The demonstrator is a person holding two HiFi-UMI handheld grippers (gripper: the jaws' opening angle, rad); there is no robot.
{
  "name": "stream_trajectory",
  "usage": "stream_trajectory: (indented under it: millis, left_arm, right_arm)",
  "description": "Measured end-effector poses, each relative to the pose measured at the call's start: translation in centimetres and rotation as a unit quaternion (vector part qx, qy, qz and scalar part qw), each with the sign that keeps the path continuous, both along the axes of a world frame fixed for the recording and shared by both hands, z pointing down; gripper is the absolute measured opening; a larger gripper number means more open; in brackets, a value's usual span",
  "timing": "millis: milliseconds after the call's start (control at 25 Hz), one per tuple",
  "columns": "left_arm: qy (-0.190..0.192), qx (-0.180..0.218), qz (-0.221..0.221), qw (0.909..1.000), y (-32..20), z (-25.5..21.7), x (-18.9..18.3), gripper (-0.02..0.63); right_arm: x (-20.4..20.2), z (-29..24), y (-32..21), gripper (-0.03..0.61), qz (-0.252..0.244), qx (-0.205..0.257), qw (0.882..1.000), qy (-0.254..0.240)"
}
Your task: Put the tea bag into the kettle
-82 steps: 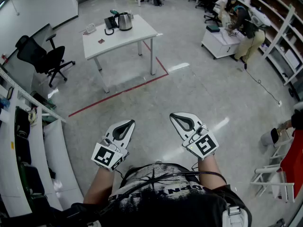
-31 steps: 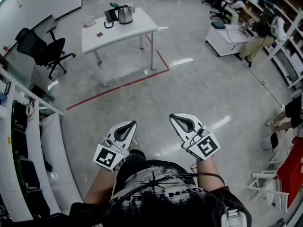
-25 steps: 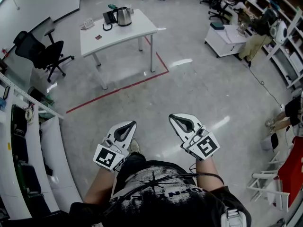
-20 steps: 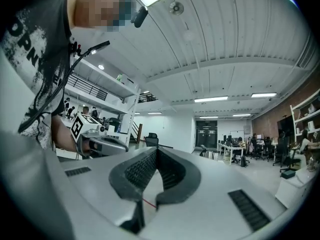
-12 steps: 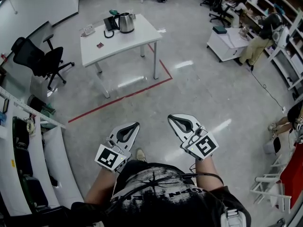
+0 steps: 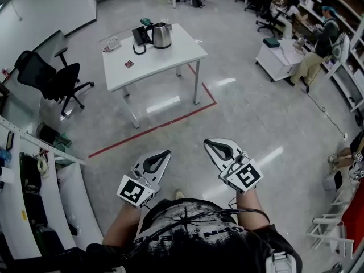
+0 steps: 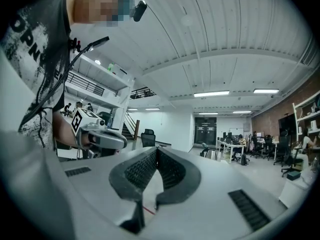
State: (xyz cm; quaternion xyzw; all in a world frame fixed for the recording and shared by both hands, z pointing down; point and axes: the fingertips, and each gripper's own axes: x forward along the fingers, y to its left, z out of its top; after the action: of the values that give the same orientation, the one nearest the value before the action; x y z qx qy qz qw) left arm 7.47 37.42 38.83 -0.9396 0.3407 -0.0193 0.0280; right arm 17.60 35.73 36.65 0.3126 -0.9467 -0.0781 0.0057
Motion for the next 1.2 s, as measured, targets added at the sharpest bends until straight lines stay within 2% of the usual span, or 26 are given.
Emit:
stream_trajectory:
  millis: [240,400,920,1200]
  left_arm:
    - [0.005,0.003,0.012,0.9999,-2.9,0.1,-3.1,0.011]
    - [0.003,0.009,0.019,0.9998,-4.2,-0.1,-4.4,0.011]
    - [0.015,-0.007,-0.010,0.9998,-6.0,1.0,-7.4,0.011]
    - [0.016,-0.018,-0.040,0.9989,-9.1,1.9,-8.4,0.011]
  right_arm:
    - [-3.1,0.3,-3.0,0.009,0.007,-0.021,0.999,-0.023]
    - [-4.1,0.9,-4.0,0.011,0.014,-0.026,0.999,-0.018]
    - [-7.3,0.9,-6.5,0.009,-0.019,-0.037,0.999,-0.014]
    - [-8.2,2.2,-10.3,0.011,-0.042,-0.050,0.998,-0.004]
